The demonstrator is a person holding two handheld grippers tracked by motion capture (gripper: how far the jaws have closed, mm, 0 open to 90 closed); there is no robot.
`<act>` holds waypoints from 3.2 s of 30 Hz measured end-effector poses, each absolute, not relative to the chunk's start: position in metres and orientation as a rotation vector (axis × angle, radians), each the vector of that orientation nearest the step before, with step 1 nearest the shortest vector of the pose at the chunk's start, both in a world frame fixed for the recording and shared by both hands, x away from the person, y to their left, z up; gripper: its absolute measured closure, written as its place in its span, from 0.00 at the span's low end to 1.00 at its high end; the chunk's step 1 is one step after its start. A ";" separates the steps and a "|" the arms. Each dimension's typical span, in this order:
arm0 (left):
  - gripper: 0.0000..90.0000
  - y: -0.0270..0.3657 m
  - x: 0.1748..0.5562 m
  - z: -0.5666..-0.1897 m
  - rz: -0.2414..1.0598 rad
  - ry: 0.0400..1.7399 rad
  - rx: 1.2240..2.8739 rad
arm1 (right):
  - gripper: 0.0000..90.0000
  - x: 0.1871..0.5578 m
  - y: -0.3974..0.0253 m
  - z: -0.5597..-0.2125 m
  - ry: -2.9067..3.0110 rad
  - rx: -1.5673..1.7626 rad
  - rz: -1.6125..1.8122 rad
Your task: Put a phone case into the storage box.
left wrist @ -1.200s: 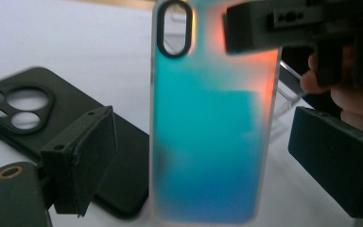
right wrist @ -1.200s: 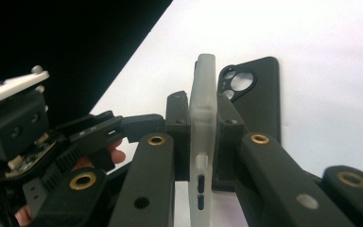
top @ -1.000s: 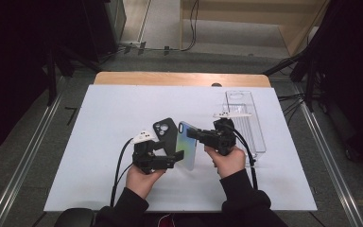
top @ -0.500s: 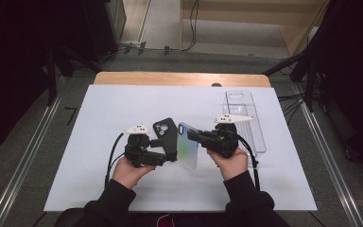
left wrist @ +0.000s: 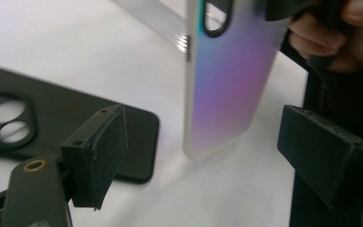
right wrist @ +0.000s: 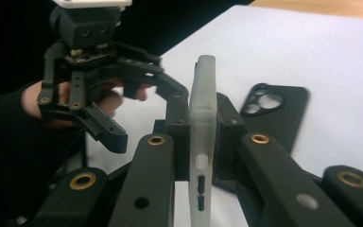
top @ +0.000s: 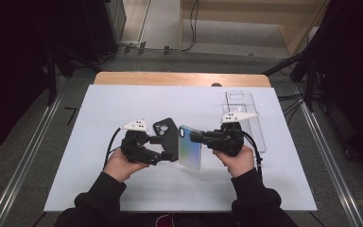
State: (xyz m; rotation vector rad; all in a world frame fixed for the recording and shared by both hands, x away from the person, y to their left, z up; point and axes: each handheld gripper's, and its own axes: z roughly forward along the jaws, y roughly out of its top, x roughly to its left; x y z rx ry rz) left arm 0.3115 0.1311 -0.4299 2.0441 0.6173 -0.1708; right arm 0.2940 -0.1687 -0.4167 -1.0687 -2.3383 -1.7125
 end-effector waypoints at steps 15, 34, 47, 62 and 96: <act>0.19 0.129 0.321 -0.419 -0.207 0.483 2.057 | 0.87 0.299 -0.170 -0.414 -2.404 -0.791 -1.673; 0.32 0.126 0.332 -0.418 -0.274 0.394 2.016 | 0.87 0.299 -0.162 -0.420 -2.402 -0.673 -1.622; 0.66 0.122 0.332 -0.417 -0.354 0.346 2.031 | 0.87 0.297 -0.156 -0.422 -2.391 -0.613 -1.617; 0.86 0.126 0.331 -0.410 -0.354 0.276 2.034 | 0.83 0.300 -0.157 -0.426 -2.365 -0.648 -1.612; 0.89 0.136 0.324 -0.391 -0.263 0.421 2.083 | 0.16 0.294 -0.170 -0.421 -2.432 -0.886 -1.703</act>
